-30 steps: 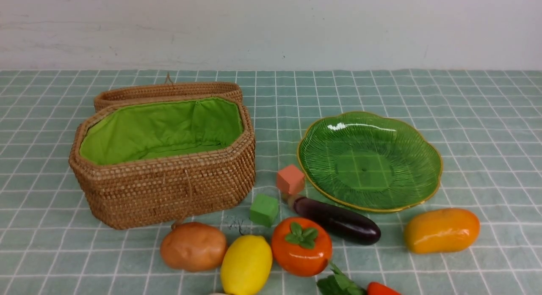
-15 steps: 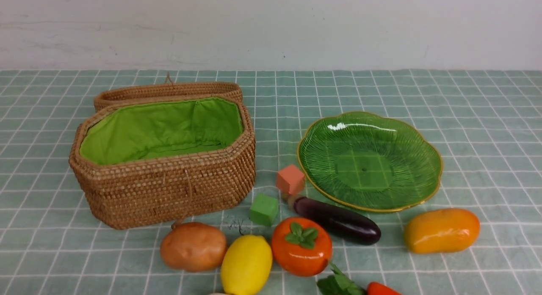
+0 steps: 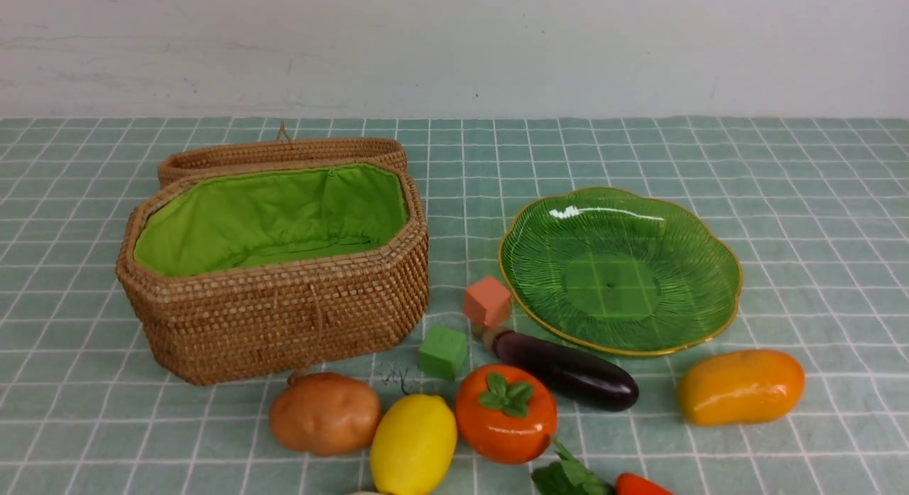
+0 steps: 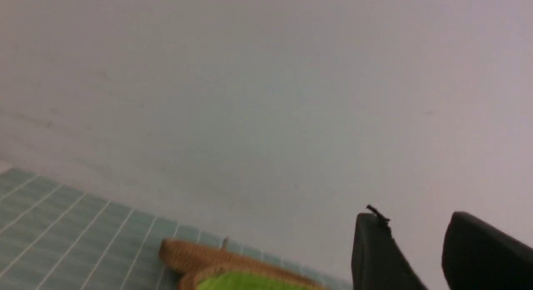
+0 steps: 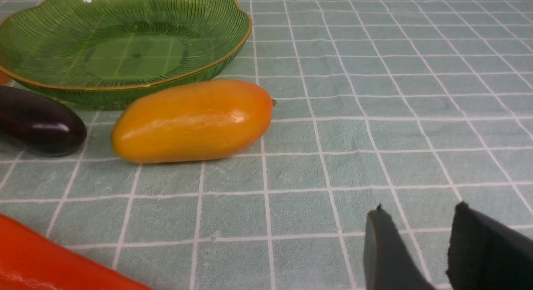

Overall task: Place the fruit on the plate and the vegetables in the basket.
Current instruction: Take a daikon with your left arm and place it on the basket on the left.

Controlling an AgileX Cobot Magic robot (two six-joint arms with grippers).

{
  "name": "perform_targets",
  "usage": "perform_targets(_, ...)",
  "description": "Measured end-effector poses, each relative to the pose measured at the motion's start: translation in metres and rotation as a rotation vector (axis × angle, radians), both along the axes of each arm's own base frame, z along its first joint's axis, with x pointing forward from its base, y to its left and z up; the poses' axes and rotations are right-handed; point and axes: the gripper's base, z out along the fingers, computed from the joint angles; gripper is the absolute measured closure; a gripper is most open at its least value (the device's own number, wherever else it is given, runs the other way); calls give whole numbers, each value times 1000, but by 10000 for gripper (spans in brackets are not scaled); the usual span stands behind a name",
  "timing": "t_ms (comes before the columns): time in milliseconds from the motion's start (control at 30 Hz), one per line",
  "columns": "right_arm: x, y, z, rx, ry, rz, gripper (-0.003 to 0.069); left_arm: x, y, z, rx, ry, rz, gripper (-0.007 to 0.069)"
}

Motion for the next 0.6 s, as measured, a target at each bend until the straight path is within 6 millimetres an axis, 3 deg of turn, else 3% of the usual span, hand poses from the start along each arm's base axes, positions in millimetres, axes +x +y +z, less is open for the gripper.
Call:
perform_targets(67,0,0,0,0,0,0,418,11,1,0,25,149,14,386)
perform_targets(200,0,0,0,0,0,0,418,44,7,-33,95,576,58,386)
perform_targets(433,0,0,0,0,0,0,418,79,5,-60,30,826,48,386)
perform_targets(500,0,0,0,0,0,0,418,94,-2,-70,-31,932,-14,386)
perform_targets(600,0,0,0,0,0,0,418,111,-15,-73,30,1029,-154,386)
